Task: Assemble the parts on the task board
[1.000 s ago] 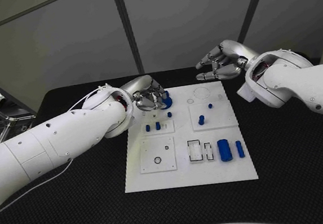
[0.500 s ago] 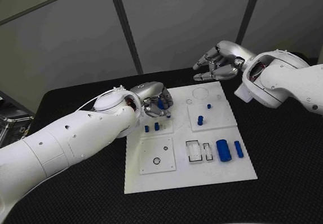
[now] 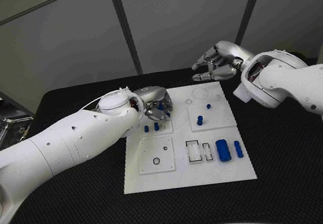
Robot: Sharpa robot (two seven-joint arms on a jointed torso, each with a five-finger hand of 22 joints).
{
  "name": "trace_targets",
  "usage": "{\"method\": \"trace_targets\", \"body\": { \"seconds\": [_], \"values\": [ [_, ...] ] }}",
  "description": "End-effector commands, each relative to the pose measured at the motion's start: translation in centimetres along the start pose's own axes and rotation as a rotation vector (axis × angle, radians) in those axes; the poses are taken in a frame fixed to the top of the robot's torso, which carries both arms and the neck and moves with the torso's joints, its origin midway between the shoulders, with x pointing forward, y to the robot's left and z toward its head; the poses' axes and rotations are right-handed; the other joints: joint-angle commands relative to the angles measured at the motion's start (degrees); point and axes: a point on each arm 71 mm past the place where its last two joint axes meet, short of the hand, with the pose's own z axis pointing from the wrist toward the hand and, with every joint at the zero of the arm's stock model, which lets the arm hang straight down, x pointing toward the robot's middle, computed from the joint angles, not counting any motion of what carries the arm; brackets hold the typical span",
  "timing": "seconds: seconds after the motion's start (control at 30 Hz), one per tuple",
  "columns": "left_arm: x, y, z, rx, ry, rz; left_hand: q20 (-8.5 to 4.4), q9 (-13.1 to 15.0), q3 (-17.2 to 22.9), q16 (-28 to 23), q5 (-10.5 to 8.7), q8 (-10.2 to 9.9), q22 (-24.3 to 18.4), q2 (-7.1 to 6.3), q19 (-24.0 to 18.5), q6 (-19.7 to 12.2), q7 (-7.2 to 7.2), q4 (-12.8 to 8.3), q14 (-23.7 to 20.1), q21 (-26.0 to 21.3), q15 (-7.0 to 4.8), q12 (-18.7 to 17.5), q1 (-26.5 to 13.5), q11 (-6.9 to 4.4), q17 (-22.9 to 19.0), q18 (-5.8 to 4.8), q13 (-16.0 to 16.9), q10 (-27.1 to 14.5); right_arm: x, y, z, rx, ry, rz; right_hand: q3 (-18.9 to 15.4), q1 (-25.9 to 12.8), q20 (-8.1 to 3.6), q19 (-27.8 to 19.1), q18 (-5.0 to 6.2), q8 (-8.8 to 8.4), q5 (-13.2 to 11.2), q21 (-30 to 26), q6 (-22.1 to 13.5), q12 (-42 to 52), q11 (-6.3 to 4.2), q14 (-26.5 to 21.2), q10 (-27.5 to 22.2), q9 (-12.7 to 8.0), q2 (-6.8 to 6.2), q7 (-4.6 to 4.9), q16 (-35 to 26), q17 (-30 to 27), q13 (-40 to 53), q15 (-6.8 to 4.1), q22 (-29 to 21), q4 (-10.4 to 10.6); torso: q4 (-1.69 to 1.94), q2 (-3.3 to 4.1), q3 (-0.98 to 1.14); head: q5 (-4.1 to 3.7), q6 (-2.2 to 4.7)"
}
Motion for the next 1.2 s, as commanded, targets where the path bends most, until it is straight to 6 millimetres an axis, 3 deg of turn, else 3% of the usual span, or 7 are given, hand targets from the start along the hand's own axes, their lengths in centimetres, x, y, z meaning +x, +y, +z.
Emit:
{"method": "trace_targets", "body": {
  "seconds": [0.03, 0.43, 0.77, 0.97, 1.2],
  "values": [
    [0.19, 0.08, 0.14, -0.010, 0.035, 0.028, -0.07, -0.21, 0.27, 0.54, 0.14, 0.43, 0.61, 0.73, 0.35, 0.46, -0.02, -0.20, 0.12, 0.66, -0.05, 0.26, 0.12, 0.04, 0.06, 0.57, -0.32, 0.32, 0.00, 0.30, 0.06, -0.014, 0.000, -0.003, 0.27, -0.47, -0.02, -0.08, 1.09, -0.21, 0.32, -0.12, 0.18, 0.15, 0.09, 1.73, 0.14, 0.02, -0.14, 0.05, -0.10, 0.06, -0.01, -0.28, 1.50, -0.10, -0.01, -0.01, 0.04, -0.07, -0.06],
    [0.46, 0.08, 0.49, -0.019, 0.057, 0.029, -0.17, -1.27, 1.92, 3.63, 0.29, 0.64, 4.11, 2.28, 1.36, 1.74, -0.04, -0.79, 1.03, 4.30, -0.27, 1.10, 0.92, -0.21, 1.13, 0.05, -1.97, 1.54, 0.10, 0.40, 0.13, -0.017, 0.002, -0.002, 0.27, -0.47, -0.02, -0.08, 1.09, -0.21, 0.32, -0.12, 0.18, 0.15, 0.09, 1.73, 0.14, 0.02, -0.14, 0.05, -0.10, 0.06, -0.01, -0.28, 1.50, -0.10, 0.05, -0.03, 0.07, -0.14, -0.14],
    [0.60, 0.17, 0.76, -0.025, 0.062, 0.028, -0.55, -1.92, 3.41, 7.11, 0.64, 1.28, 7.33, 4.58, 2.46, 4.14, -0.17, -2.38, 2.34, 7.64, -0.76, 2.48, 2.29, -0.84, 2.70, -0.44, -3.10, 3.83, 0.17, 0.47, 0.18, -0.019, 0.003, -0.001, 0.39, -0.50, -0.03, -0.02, 1.06, -0.20, 0.37, -0.07, 0.22, 0.33, 0.08, 1.77, 0.19, 0.02, -0.06, 0.04, -0.03, 0.19, 0.12, -0.28, 1.60, -0.15, 0.02, -0.04, 0.07, -0.20, -0.19],
    [0.57, 0.23, 0.84, -0.021, 0.046, 0.028, -0.80, -2.26, 3.87, 7.99, 4.02, 1.16, 8.82, 5.00, 2.98, 5.20, -0.09, -3.83, 2.69, 9.20, -0.95, 2.73, 2.81, -0.92, 2.79, -0.70, -3.61, 4.64, 0.20, 0.50, 0.20, -0.021, 0.004, -0.001, 0.39, -0.50, -0.03, -0.02, 1.06, -0.20, 0.37, -0.07, 0.22, 0.33, 0.08, 1.77, 0.19, 0.02, -0.06, 0.04, -0.03, 0.19, 0.12, -0.28, 1.60, -0.15, 0.02, -0.07, 0.07, -0.31, -0.17],
    [0.42, 0.27, 0.46, -0.003, 0.011, 0.013, -0.85, -2.40, 3.72, 8.23, 4.42, 1.13, 9.29, 4.97, 3.09, 5.73, -0.07, -4.20, 2.83, 9.66, -0.98, 2.76, 2.44, -0.96, 2.68, -0.77, -3.85, 4.98, 0.15, 0.43, 0.19, -0.020, 0.002, -0.002, 0.39, -0.50, -0.03, -0.02, 1.06, -0.20, 0.37, -0.07, 0.22, 0.33, 0.08, 1.77, 0.19, 0.02, -0.06, 0.04, -0.03, 0.19, 0.12, -0.28, 1.60, -0.15, 0.16, -0.10, 0.00, -0.48, -0.08]
  ]
}}
